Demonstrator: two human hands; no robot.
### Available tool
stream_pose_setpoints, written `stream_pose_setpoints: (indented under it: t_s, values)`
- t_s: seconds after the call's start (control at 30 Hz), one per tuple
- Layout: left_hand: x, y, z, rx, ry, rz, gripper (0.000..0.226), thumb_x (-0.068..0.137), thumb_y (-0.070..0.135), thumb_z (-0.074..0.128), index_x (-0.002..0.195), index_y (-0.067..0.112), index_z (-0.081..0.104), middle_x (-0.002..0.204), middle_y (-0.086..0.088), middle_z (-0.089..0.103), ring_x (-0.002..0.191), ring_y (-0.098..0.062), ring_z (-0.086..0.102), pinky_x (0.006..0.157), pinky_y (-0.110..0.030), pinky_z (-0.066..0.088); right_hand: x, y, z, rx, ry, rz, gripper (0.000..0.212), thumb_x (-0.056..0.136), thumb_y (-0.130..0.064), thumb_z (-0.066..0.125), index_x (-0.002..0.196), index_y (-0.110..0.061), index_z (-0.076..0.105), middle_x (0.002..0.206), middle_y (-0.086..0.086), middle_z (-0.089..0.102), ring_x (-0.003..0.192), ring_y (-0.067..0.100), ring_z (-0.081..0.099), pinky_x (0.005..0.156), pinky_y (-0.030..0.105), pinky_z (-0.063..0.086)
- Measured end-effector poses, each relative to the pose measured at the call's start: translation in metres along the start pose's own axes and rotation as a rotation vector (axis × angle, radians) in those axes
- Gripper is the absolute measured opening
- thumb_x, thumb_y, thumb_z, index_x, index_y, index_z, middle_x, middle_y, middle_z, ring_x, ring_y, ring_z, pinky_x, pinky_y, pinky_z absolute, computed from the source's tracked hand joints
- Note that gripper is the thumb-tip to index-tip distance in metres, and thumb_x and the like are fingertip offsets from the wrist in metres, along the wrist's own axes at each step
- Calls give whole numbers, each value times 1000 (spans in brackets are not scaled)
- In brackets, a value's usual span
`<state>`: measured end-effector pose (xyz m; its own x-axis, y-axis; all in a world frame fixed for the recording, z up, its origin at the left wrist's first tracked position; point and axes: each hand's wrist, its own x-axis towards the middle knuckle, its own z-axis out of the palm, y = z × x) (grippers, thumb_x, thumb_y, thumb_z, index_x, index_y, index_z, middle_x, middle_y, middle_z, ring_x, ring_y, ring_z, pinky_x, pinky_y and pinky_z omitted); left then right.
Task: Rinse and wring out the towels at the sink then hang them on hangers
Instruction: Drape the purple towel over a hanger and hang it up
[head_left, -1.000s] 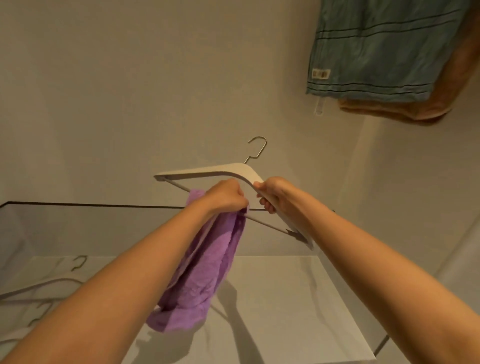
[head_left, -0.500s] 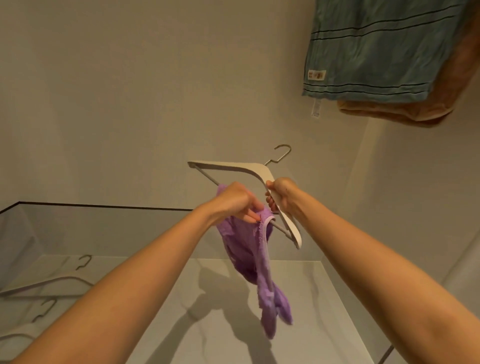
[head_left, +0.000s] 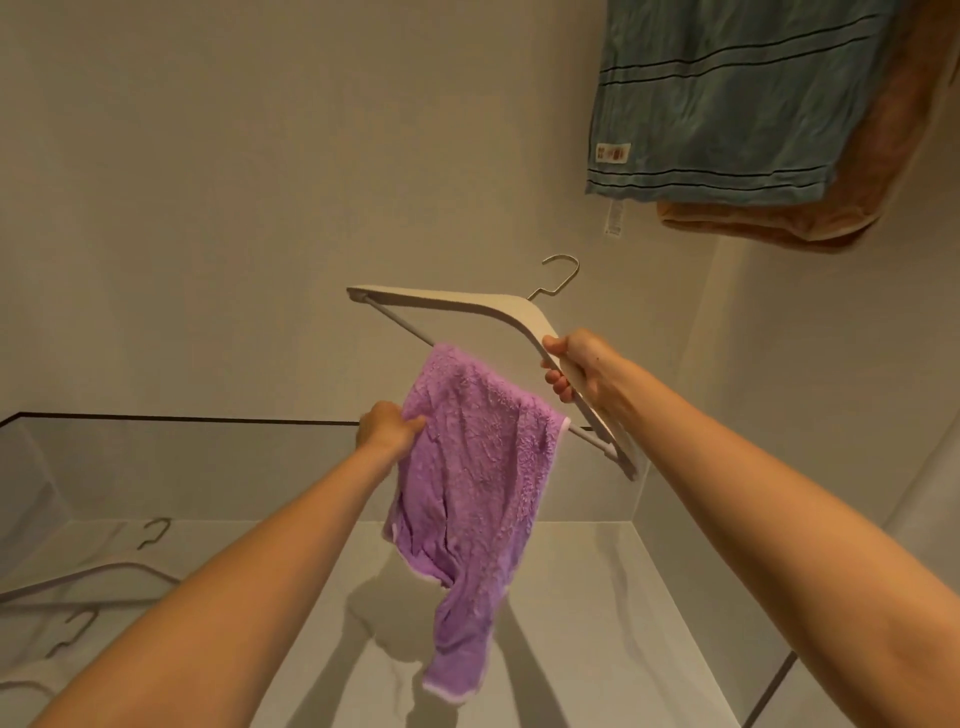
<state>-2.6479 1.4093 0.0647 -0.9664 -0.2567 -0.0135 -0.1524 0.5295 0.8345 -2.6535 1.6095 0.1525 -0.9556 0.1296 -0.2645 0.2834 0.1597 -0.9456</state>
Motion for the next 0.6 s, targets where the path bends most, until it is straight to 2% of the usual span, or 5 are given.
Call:
stream_pose_setpoints:
  t_s: [0.07,0.17,0.3,0.5,0.6]
  values:
    - [1,5,-10,197,78,95,39,92,30,54,102,-7,62,109,-26,63,101,-38,59,71,-33,40,3,0,-2,-55,81,-50,34,97,-22,40,69,-5,46,60,7,40,49,15,33,46,24,26]
    - [6,17,-26,186,111,183,44,95,34,46,104,-8,58,106,-25,61,101,-38,57,73,-35,41,9,4,-4,-201,201,-150,32,95,-24,46,70,-5,51,59,7,45,48,17,38,46,24,29]
    - [14,46,-46,-130,-54,206,21,90,23,55,92,3,61,85,-10,58,68,-19,54,51,-23,39,11,11,2,-320,207,-211,28,93,-25,50,73,-6,55,58,5,48,46,16,40,43,24,31]
    - [20,54,-74,-598,-425,-11,12,86,19,58,76,15,60,66,1,55,61,-12,49,58,-22,41,5,10,12,-245,139,-266,29,93,-25,50,71,-6,54,58,6,47,46,17,38,45,25,29]
    - [25,44,-75,-676,-341,-72,16,93,7,50,81,7,62,62,0,60,46,-7,57,48,-19,48,1,10,12,-233,138,-261,28,94,-24,49,73,-5,54,59,7,46,47,18,37,46,26,28]
